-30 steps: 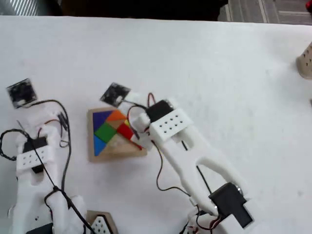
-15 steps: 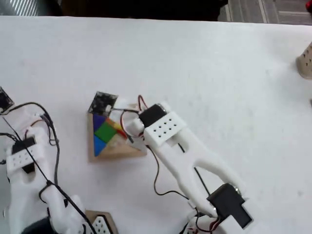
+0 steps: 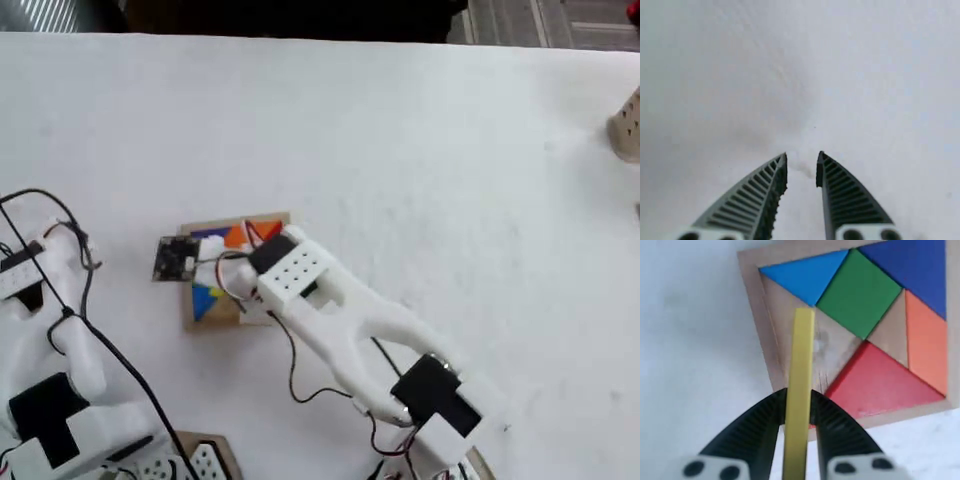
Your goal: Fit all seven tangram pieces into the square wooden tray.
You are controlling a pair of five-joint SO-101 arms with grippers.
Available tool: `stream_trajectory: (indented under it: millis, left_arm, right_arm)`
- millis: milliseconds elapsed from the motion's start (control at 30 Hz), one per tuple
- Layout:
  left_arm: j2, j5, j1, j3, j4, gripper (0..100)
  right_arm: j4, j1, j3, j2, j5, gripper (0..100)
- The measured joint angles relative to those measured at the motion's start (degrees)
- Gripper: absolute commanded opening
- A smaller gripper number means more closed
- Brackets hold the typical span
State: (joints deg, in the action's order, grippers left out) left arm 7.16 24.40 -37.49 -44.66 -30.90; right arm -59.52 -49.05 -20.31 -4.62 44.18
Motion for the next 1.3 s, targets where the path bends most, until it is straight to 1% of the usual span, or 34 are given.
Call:
stream_trajectory:
  millis: [133, 233, 433, 500, 567, 667, 733, 867, 1033, 1167, 1300]
  left_arm:
    - [-0.53, 4.22, -2.99, 0.26, 0.53, 12]
    - [-0.7, 6.86, -6.68, 0.26, 1.23, 12]
    - [-0.7, 11.43, -13.45, 2.9, 1.23, 12]
    - [-0.7, 11.96, -14.42, 3.78, 0.88, 12]
    - [-0.7, 12.13, -15.82, 4.92, -0.26, 12]
    - [-0.7, 12.13, -18.55, 5.98, -0.88, 12]
    - [-0.7, 12.13, -20.04, 6.24, -0.88, 12]
    - [-0.7, 12.13, -20.92, 6.33, -0.88, 12]
    - [-0.7, 12.13, -20.84, 6.33, -0.88, 12]
    - [-0.7, 12.13, -20.84, 6.33, -0.88, 12]
    - [-0.7, 12.13, -20.31, 6.33, -1.76, 12]
  right_arm:
    - [4.04, -1.32, 0.0, -0.35, 0.35, 1.8]
    - [6.86, -2.64, -0.18, -0.35, 0.18, 1.9]
    - [11.16, -2.64, -0.18, -0.35, -6.24, 1.9]
    - [12.48, -2.81, -0.18, -0.88, -9.41, 1.9]
    - [13.89, -3.6, -0.18, -3.08, -12.22, 4.5]
    - [15.74, -5.27, -0.18, -7.03, -13.01, 8.8]
    - [16.18, -6.51, -0.09, -8.53, -12.92, 9.8]
    - [16.18, -6.77, -0.09, -8.79, -13.01, 11.8]
    - [15.65, -6.68, -0.09, -8.79, -12.57, 21.5]
    - [11.08, -6.51, 1.14, -7.65, -12.48, 28.6]
    - [4.84, -6.86, 3.6, -5.19, -12.48, 29.6]
